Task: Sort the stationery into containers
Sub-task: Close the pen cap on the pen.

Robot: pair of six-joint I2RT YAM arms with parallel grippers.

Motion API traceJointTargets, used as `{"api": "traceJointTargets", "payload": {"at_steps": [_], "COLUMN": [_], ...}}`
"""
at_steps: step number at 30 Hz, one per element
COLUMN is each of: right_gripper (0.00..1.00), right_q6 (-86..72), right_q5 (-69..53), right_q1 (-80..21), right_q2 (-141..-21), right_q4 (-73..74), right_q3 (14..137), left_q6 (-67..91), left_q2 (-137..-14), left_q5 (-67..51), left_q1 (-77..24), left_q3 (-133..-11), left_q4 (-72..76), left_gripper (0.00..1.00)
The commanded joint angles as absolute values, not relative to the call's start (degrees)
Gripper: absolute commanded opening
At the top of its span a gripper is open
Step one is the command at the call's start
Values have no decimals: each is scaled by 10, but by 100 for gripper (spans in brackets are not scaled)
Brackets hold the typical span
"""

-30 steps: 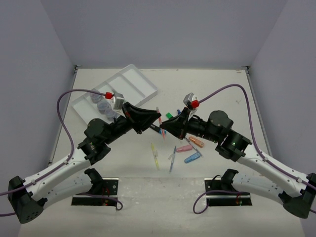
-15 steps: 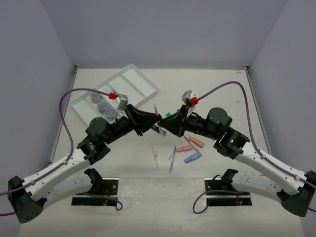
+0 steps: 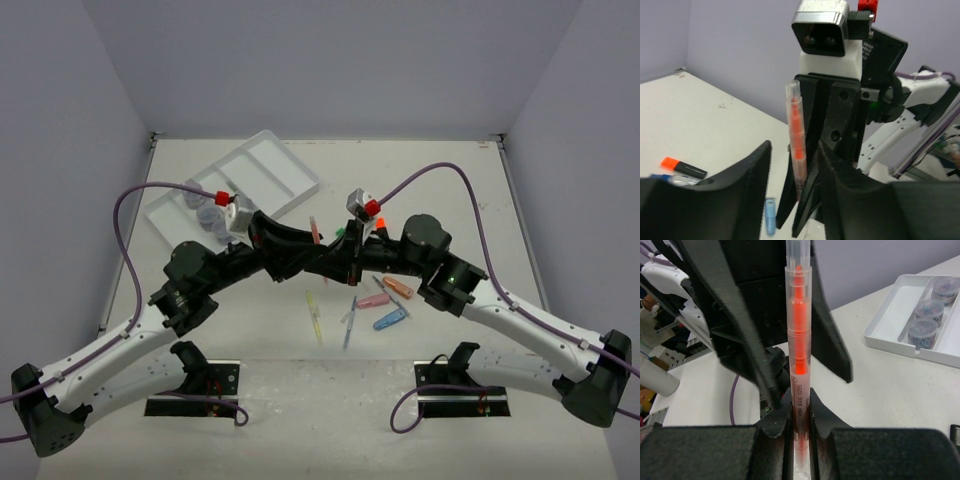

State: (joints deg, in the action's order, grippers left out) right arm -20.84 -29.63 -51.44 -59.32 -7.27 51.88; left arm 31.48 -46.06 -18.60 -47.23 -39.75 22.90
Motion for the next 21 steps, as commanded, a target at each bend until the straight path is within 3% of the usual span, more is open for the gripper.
{"api": "traceJointTargets", "payload": {"at_steps": [1, 2, 3, 8, 18, 21], "right_gripper": [0, 0, 0, 0, 0, 0], "right_q6": [-210, -207, -205, -203, -178, -173], "right_q5": [-294, -292, -291, -302, -295, -293], "right_q1": [-515, -515, -516, -516, -527, -531], "right_q2": [-570, -567, -566, -576, -592, -591], "right_q4": [-93, -88, -84, -78, -35, -28], "right_q3": [528, 526, 526, 526, 554, 559], "left_q6": [286, 277, 273, 254, 237, 236], "left_q2": [-459, -459, -459, -463, -484, -497], "left_q5": [-161, -148, -138, -97, -110, -102], "left_q1": [-471, -471, -471, -472, -471, -471], "left_q3": [-422, -430, -438, -490, -551, -559], "left_q4": [213, 199, 188, 144, 130, 115], "left_gripper": [59, 76, 84, 85, 69, 53]}}
